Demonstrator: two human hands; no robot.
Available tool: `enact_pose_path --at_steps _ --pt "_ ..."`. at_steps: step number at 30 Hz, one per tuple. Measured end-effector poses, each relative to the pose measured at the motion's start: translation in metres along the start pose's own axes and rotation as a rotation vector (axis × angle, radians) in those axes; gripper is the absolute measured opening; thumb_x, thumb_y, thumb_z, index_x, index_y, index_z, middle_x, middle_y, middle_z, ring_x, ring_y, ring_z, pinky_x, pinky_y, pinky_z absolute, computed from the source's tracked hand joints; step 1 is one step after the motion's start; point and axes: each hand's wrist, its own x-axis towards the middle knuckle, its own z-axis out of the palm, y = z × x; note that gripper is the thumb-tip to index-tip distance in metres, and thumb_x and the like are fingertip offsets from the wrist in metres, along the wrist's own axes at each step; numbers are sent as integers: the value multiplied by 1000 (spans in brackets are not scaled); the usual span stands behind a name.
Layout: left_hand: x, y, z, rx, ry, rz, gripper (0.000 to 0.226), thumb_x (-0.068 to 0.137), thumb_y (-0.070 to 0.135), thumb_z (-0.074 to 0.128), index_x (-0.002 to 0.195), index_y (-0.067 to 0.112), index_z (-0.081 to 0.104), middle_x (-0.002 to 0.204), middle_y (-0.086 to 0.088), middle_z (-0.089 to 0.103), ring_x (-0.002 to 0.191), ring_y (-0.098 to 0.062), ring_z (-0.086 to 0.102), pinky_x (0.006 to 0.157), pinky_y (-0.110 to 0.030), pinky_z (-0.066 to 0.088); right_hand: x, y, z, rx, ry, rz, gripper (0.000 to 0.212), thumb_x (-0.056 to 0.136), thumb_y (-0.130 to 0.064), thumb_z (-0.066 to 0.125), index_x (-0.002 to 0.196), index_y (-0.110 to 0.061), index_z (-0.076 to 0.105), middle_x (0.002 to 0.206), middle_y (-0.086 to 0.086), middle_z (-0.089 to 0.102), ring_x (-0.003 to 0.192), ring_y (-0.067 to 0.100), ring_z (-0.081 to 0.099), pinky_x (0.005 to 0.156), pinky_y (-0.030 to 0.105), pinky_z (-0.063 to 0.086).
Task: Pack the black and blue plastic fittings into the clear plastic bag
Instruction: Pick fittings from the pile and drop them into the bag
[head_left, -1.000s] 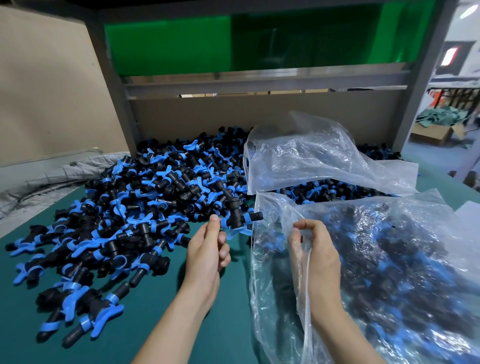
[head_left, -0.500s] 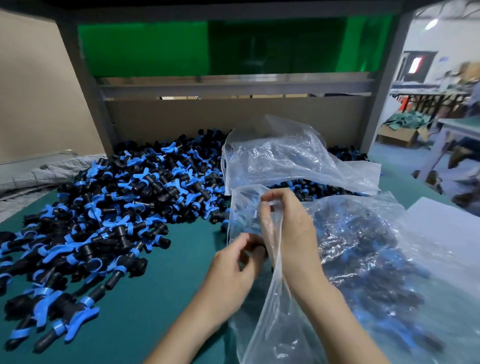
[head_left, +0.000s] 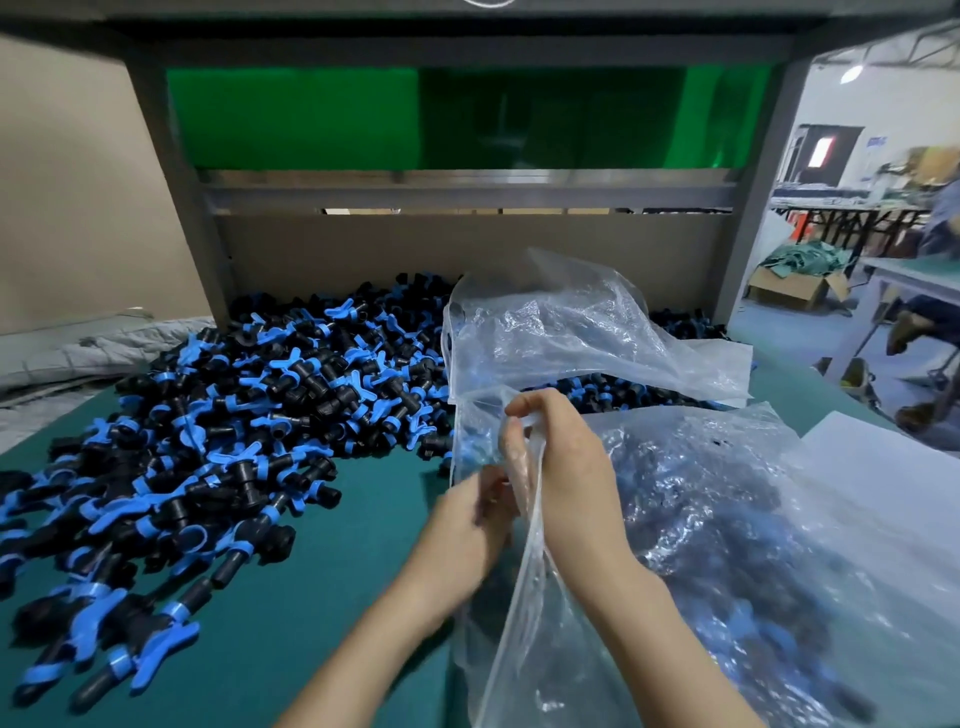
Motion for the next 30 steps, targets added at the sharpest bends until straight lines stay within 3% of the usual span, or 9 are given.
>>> enact_pose_path --at_steps 2,5,8,10,12,15,21,25,30 --pt "0 -38 -23 199 207 58 16 101 23 49 104 29 64 87 10 71 78 -8 64 74 -35 52 -8 12 12 86 1 112 21 88 -49 40 100 -37 52 91 -12 65 77 15 57 74 40 49" --pt "-1 -83 -63 484 459 62 14 98 43 42 101 42 55 76 19 58 69 -4 53 58 -26 40 -22 35 28 11 13 171 7 94 -42 46 99 -40 49 91 -14 63 79 17 59 72 40 49" --pt "9 -95 -72 714 488 31 23 99 38 42 117 32 54 102 12 60 95 -14 56 81 -34 46 -28 54 39 -74 -43 201 2 96 -38 49 98 -39 49 85 -10 64 77 25 59 66 38 44" --pt "17 -99 -71 886 440 -67 35 101 37 41 133 24 48 124 5 55 115 -17 50 99 -35 41 -28 59 41 -107 -44 196 2 95 -38 48 97 -39 49 80 -11 63 73 24 58 63 36 40" --pt "25 -100 -67 978 429 -52 41 102 38 38 141 24 40 132 4 51 121 -17 47 102 -33 37 -27 60 43 -117 -39 184 1 95 -38 48 95 -40 48 75 -10 61 70 23 57 61 36 40" --pt "39 -99 -60 1039 398 17 46 102 38 35 147 25 32 131 0 49 115 -18 51 98 -34 40 -27 63 44 -117 -39 180 2 95 -38 48 96 -37 49 74 -9 60 72 25 56 63 39 44" --pt "73 -96 -55 1083 375 -61 54 103 36 36 153 28 18 137 -16 40 107 -28 54 91 -39 44 -27 65 43 -126 -54 149 4 95 -36 50 99 -38 50 70 -10 54 72 26 55 61 36 36" --pt "85 -93 -57 1050 401 -53 44 105 28 35 147 23 28 125 -9 52 102 -26 57 81 -38 45 -28 66 44 -117 -46 147 3 95 -37 49 97 -38 48 70 -10 55 71 26 55 59 35 35" --pt "79 -88 -60 992 475 26 26 105 23 37 130 22 43 113 -2 58 76 -20 60 54 -30 39 -28 68 44 -117 -51 141 2 95 -38 47 97 -38 46 68 -10 53 68 26 53 57 35 35"
